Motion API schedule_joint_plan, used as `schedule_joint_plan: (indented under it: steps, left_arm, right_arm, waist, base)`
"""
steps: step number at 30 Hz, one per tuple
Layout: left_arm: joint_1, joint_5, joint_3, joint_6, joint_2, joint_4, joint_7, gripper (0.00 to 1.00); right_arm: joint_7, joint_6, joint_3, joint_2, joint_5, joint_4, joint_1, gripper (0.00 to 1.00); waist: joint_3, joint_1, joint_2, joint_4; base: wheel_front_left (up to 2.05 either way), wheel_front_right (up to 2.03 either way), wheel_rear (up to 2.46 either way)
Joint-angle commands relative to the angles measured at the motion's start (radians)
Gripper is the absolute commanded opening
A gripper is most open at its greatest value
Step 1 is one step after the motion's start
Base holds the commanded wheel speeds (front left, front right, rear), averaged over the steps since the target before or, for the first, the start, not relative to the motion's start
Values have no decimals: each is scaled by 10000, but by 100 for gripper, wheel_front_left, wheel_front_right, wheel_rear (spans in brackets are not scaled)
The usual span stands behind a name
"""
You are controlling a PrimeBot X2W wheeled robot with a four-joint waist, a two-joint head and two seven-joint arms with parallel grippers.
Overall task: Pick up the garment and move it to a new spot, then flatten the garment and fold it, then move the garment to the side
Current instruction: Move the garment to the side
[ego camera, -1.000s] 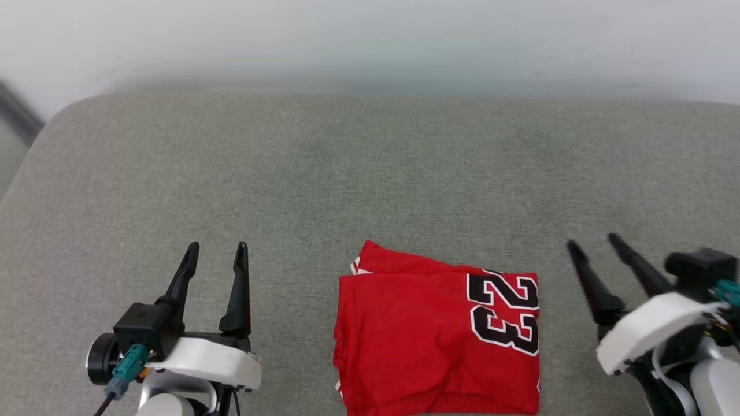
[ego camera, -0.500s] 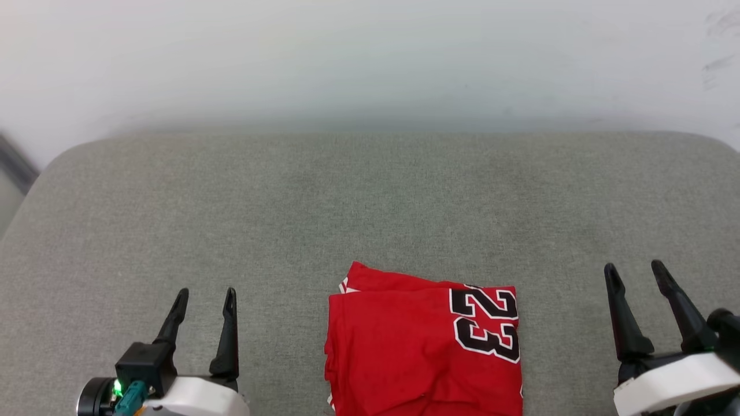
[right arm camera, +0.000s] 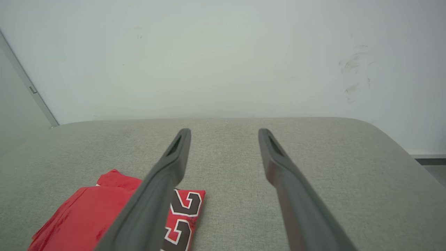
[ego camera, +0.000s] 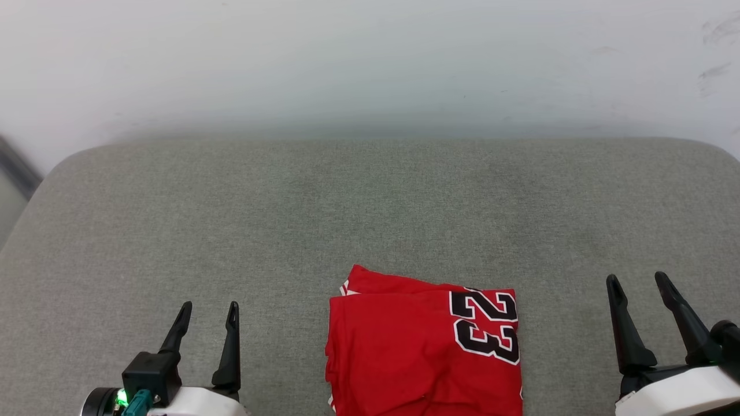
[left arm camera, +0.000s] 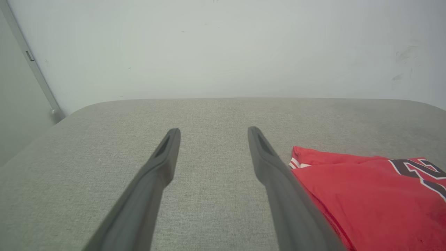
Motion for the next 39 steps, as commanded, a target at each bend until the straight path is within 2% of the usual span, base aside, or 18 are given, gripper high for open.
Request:
schedule_joint_plan:
  steps: [1, 6, 9, 13, 17, 18, 23, 25, 30, 36, 37, 39]
  left_arm:
    - [-149, 85, 48, -68, -58, 20, -46, 100]
    - [-260, 115, 201, -159, -180, -48, -46, 100]
    - [-378, 167, 319, -225, -258, -110, -46, 100]
    - [-456, 211, 450, -346, -455, -198, -46, 100]
    - [-623, 345, 584, -453, -652, -328, -46, 100]
    - [-623, 345, 584, -453, -652, -328, -46, 100]
    - [-818, 542, 736, -680, -962, -414, -43, 100]
    - [-899, 612, 811, -770, -1092, -417, -37, 100]
    - [-1128, 822, 1037, -968, -1327, -401, -35, 100]
    - [-1304, 1044, 1291, -1237, -1558, -312, -35, 100]
    - [-1328, 1086, 1334, -1272, -1602, -301, -35, 100]
    - [-1366, 1156, 1418, -1343, -1689, -272, -35, 100]
  right_arm:
    - [46, -4, -14, 90, -54, -100, 90, 100]
    - [366, -4, -146, 175, 409, -153, 118, 100]
    - [957, -6, -575, 188, 1224, 75, 66, 100]
    - [2451, -4, -1506, -156, 2721, 679, -194, 100]
    - [4697, -4, -2055, -744, 4371, 1627, -283, 100]
    - [4697, -4, -2055, -744, 4371, 1627, -283, 100]
    - [7020, -3, -2622, -494, 6009, 2850, -673, 100]
    - [7519, -4, -2593, -301, 6418, 3172, -971, 100]
    - [7847, -4, -2355, 111, 7510, 4119, -1606, 100]
    - [7872, -10, -1767, 211, 8430, 5160, -2133, 100]
    - [7833, -12, -1644, 207, 8491, 5262, -2193, 71]
    - [7750, -12, -1382, 185, 8614, 5424, -2298, 0]
  waist:
    - [18, 1, -1, 4]
    - [116, 1, -1, 44]
    - [215, 1, -1, 100]
    - [409, 1, -1, 283]
    - [632, 1, -1, 590]
    - [632, 1, -1, 590]
    - [971, 1, -1, 1058]
    - [1140, 1, -1, 1221]
    - [1572, 1, -1, 1553]
    - [1890, 1, -1, 1781]
    - [1915, 1, -1, 1788]
    - [1936, 1, -1, 1797]
  base:
    - [0, 0, 0]
    - [0, 0, 0]
    - [0, 0, 0]
    - [0, 0, 0]
    - [0, 0, 0]
    - [0, 0, 0]
    - [0, 0, 0]
    - [0, 0, 0]
    - [0, 0, 0]
    - [0, 0, 0]
    - [0, 0, 0]
    - [0, 0, 0]
